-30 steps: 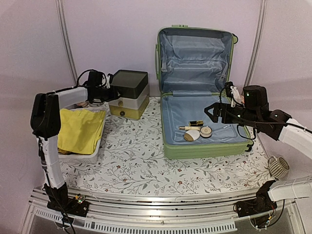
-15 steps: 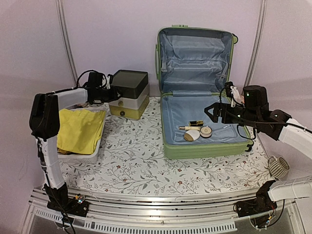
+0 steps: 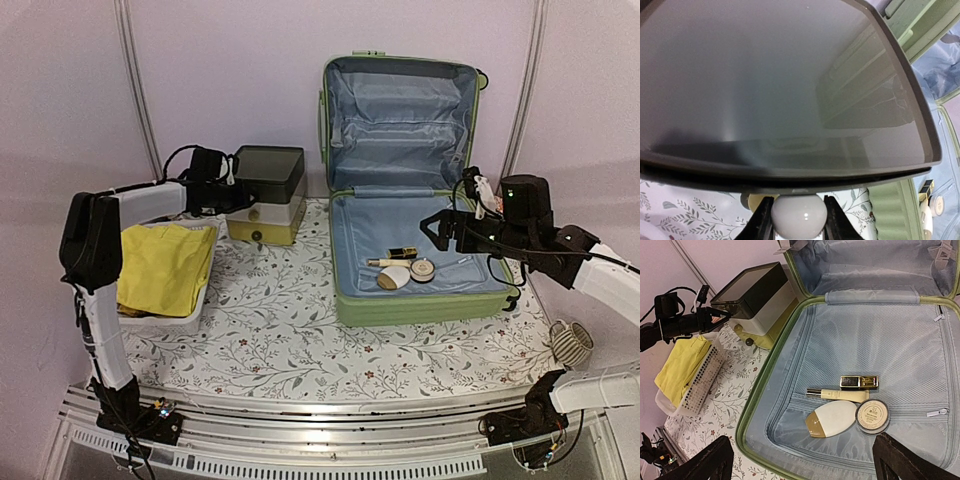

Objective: Open, take out, and arrange the luggage
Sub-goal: Move the storage box to the center of the board.

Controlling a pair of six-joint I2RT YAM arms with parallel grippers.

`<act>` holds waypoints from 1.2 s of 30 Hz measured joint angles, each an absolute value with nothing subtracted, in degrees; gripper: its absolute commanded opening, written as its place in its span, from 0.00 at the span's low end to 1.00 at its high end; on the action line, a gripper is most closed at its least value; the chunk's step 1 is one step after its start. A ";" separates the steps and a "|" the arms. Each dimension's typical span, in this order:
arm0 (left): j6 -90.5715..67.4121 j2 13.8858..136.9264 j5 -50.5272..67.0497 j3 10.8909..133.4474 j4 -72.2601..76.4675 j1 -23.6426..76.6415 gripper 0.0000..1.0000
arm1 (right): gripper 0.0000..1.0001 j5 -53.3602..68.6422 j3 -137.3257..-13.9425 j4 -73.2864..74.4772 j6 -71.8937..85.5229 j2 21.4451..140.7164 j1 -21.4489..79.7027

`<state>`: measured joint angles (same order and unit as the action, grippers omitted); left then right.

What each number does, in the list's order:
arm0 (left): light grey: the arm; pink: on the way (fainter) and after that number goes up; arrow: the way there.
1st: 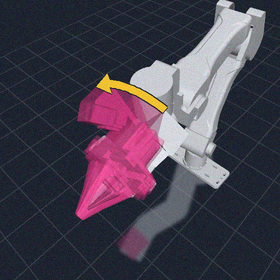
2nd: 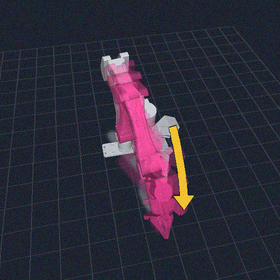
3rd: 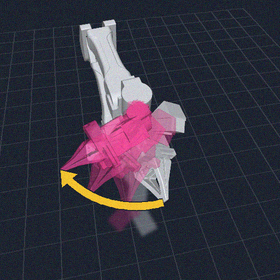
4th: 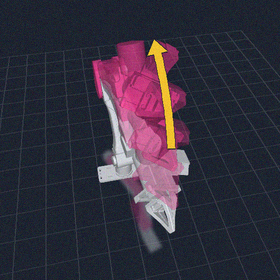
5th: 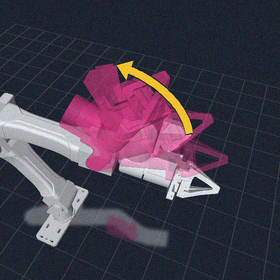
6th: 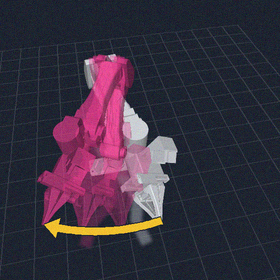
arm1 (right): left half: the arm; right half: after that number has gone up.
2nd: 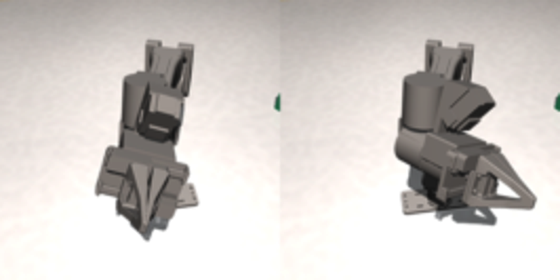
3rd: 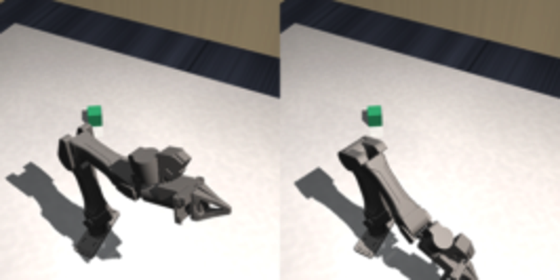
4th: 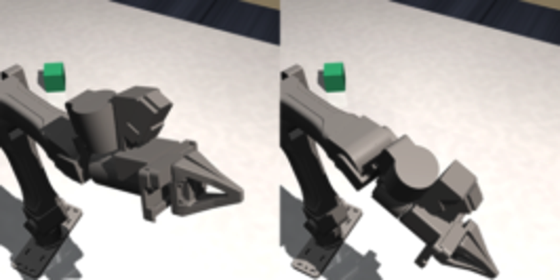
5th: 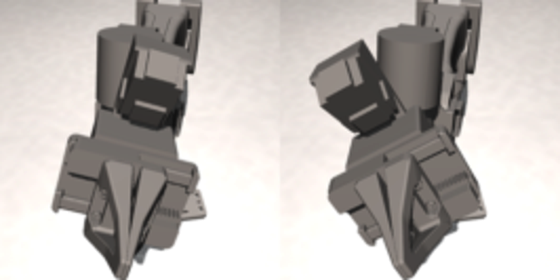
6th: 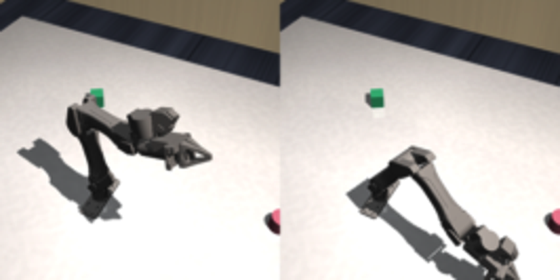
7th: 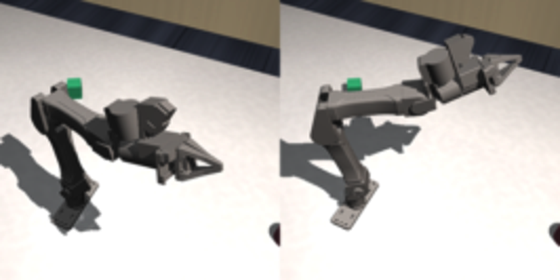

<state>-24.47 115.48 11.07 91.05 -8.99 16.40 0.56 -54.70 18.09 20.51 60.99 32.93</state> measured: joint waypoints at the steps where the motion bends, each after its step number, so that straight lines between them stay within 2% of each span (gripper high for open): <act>1: -24.80 115.39 10.70 91.05 -9.17 16.64 0.18 | 0.99 0.56 -54.70 18.09 20.51 60.95 32.93; 14: -29.56 110.78 5.58 89.06 -14.87 21.41 0.18 | 0.99 0.56 -54.70 18.09 20.51 60.71 32.93; 16: -30.44 110.17 5.45 88.84 -15.16 22.13 0.21 | 0.99 0.56 -54.70 18.09 20.51 60.71 32.93; 36: -31.11 109.91 5.32 85.97 -11.64 25.80 0.27 | 0.99 0.62 -54.70 18.13 20.53 60.05 32.93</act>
<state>-31.11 109.91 5.32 85.97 -11.64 25.80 0.62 -54.70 18.13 20.53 60.05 32.93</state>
